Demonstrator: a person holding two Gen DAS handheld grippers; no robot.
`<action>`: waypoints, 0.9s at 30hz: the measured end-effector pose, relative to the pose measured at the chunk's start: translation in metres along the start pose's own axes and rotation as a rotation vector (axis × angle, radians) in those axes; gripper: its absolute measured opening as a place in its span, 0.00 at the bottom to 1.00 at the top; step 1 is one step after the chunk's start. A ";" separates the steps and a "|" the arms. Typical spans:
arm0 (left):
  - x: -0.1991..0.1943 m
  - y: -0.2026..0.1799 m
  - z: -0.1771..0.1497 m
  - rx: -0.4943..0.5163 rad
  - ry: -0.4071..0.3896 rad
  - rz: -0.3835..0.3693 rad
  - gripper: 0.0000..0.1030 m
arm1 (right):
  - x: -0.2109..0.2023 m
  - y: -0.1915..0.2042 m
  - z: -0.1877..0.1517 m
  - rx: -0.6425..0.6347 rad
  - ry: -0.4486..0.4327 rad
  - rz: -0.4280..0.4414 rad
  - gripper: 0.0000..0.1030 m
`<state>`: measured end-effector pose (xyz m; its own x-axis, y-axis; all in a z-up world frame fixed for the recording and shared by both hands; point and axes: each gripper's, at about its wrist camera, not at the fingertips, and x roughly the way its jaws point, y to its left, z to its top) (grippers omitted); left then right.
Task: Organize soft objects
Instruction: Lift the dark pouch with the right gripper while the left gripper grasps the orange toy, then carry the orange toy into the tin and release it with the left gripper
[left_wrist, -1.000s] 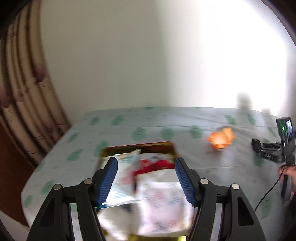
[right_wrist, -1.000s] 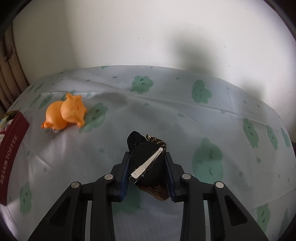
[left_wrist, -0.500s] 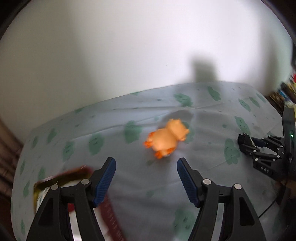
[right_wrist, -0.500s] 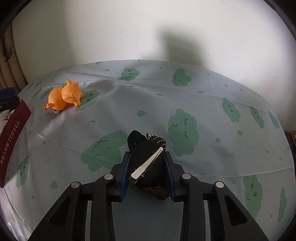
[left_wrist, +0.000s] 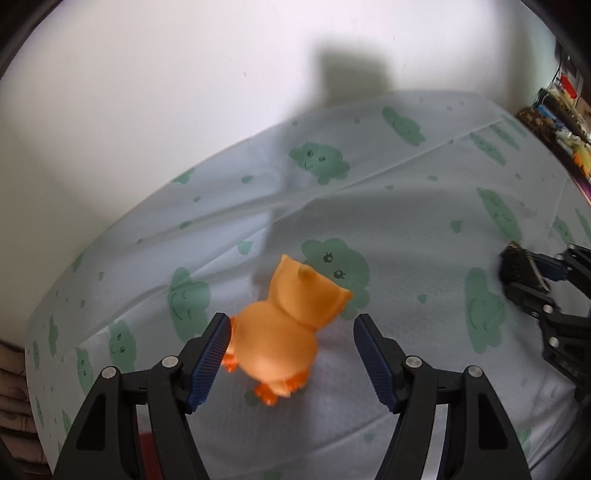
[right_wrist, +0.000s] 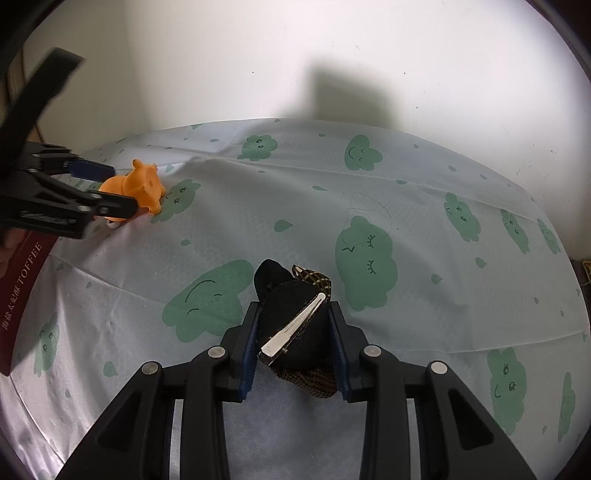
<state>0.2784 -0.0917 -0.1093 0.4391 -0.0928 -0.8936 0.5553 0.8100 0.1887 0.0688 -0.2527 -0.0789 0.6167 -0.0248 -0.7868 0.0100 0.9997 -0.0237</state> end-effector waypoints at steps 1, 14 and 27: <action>0.004 0.000 0.002 0.002 0.003 0.014 0.69 | 0.000 0.000 0.000 0.000 0.000 0.000 0.30; 0.018 0.014 0.006 -0.149 0.004 0.019 0.46 | 0.000 0.000 -0.001 0.003 0.001 -0.001 0.31; -0.027 0.008 -0.004 -0.220 -0.031 0.015 0.45 | 0.000 0.001 -0.001 0.002 0.002 -0.004 0.31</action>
<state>0.2686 -0.0801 -0.0852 0.4691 -0.0947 -0.8781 0.3828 0.9178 0.1055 0.0683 -0.2521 -0.0797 0.6154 -0.0286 -0.7877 0.0140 0.9996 -0.0253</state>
